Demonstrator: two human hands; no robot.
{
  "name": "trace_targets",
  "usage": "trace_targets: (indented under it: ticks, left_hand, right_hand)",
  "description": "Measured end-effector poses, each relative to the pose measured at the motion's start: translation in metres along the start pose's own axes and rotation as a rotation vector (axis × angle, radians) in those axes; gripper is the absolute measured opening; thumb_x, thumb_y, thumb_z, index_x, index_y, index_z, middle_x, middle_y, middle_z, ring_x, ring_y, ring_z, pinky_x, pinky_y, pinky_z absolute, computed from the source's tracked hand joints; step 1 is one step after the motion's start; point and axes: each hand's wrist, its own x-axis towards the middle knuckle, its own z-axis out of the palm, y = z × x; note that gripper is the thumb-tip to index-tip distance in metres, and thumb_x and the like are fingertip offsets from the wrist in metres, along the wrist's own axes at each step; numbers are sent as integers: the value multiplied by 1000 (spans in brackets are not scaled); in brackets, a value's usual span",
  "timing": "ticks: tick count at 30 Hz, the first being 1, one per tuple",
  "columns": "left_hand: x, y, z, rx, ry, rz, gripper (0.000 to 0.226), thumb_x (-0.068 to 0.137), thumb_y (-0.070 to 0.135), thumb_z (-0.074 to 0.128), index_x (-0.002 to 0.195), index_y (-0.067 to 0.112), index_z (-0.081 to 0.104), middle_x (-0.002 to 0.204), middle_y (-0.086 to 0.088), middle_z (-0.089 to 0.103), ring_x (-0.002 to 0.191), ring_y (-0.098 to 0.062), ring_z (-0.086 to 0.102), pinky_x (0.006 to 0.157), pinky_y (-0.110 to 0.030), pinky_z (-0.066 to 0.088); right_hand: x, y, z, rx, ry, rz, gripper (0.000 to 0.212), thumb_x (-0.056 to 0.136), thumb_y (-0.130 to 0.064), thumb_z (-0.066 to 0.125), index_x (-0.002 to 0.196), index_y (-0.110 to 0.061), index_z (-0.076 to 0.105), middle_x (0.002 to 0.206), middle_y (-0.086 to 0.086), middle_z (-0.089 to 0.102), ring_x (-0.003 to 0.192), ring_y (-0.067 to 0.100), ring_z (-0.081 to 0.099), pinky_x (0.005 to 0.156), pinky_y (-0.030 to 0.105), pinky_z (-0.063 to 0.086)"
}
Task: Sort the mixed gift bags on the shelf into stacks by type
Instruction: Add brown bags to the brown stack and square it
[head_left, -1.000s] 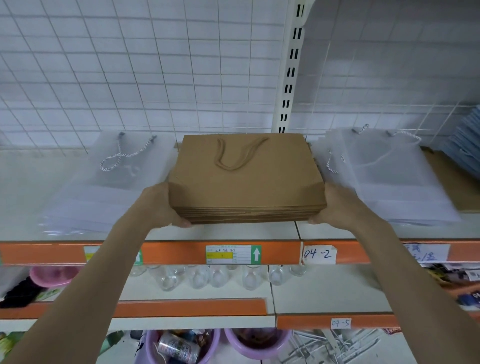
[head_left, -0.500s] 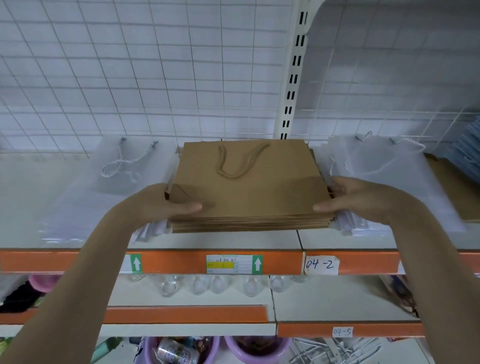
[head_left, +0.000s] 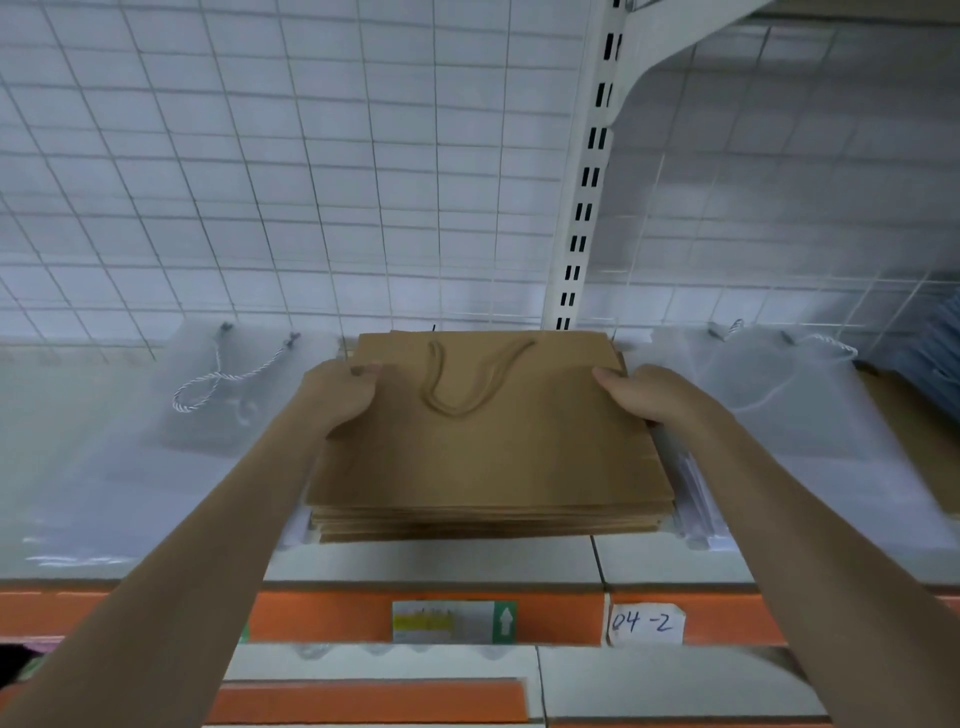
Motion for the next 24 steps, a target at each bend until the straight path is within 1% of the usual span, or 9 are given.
trace_targets:
  ticks: [4, 8, 9, 10, 12, 13, 16, 19, 24]
  left_hand:
    - [8, 6, -1, 45, 34, -23, 54, 97, 37, 37, 128, -8, 45, 131, -25, 49, 119, -38, 47, 93, -35, 39]
    - [23, 0, -8, -2, 8, -48, 66, 91, 51, 42, 123, -6, 51, 119, -24, 57, 97, -35, 55, 76, -32, 43]
    - [26, 0, -8, -21, -5, -63, 69, 90, 54, 43, 126, -5, 49, 122, -22, 56, 100, -35, 54, 78, -32, 43]
    - [27, 2, -7, -37, -28, -80, 72, 90, 55, 43, 130, -5, 45, 128, -21, 52, 110, -35, 52, 86, -33, 42]
    - [27, 6, -1, -43, -76, -81, 73, 91, 55, 40, 137, -2, 40, 140, -18, 43, 127, -34, 42, 103, -37, 35]
    - [28, 8, 3, -40, -91, -74, 70, 93, 54, 37, 138, 1, 39, 143, -17, 40, 130, -34, 38, 107, -38, 30]
    - [28, 14, 5, -3, -91, -73, 66, 96, 51, 32, 139, 1, 39, 146, -18, 37, 134, -33, 34, 110, -37, 24]
    - [32, 15, 5, 53, -91, -76, 67, 96, 51, 28, 139, 0, 38, 146, -20, 36, 135, -34, 33, 110, -36, 24]
    - [31, 11, 10, 7, -179, -103, 72, 93, 59, 25, 146, 9, 26, 151, -15, 28, 138, -32, 27, 112, -39, 19]
  right_hand:
    - [6, -8, 1, -78, 30, -38, 64, 96, -52, 31, 134, -1, 44, 137, 15, 48, 122, 30, 48, 99, 34, 37]
    - [13, -9, -4, 9, -23, 6, 69, 91, -56, 42, 135, -3, 43, 139, 14, 46, 123, 29, 48, 103, 36, 39]
    - [17, -9, -5, 69, -49, 34, 72, 89, -58, 43, 136, -4, 42, 140, 12, 45, 124, 29, 47, 105, 37, 38]
    - [17, -10, -5, 129, -65, 44, 75, 87, -61, 44, 137, -6, 41, 141, 10, 44, 126, 28, 46, 107, 38, 37]
    - [19, -10, -2, 260, -107, 68, 80, 81, -67, 46, 139, -11, 40, 142, 4, 43, 128, 26, 45, 109, 38, 35]
    - [19, -10, 1, 336, -129, 82, 82, 79, -69, 48, 139, -15, 39, 143, 2, 42, 128, 24, 44, 109, 38, 35]
    - [22, -10, 6, 421, -107, 81, 69, 85, -61, 48, 139, -18, 41, 144, 3, 41, 130, 24, 42, 108, 35, 34]
    - [24, -6, 6, 387, -67, 106, 69, 87, -59, 48, 139, -15, 40, 145, 5, 38, 132, 25, 39, 106, 35, 32]
    - [20, -8, 1, 487, -161, 156, 70, 86, -58, 51, 138, -13, 41, 143, 3, 42, 130, 21, 41, 98, 28, 34]
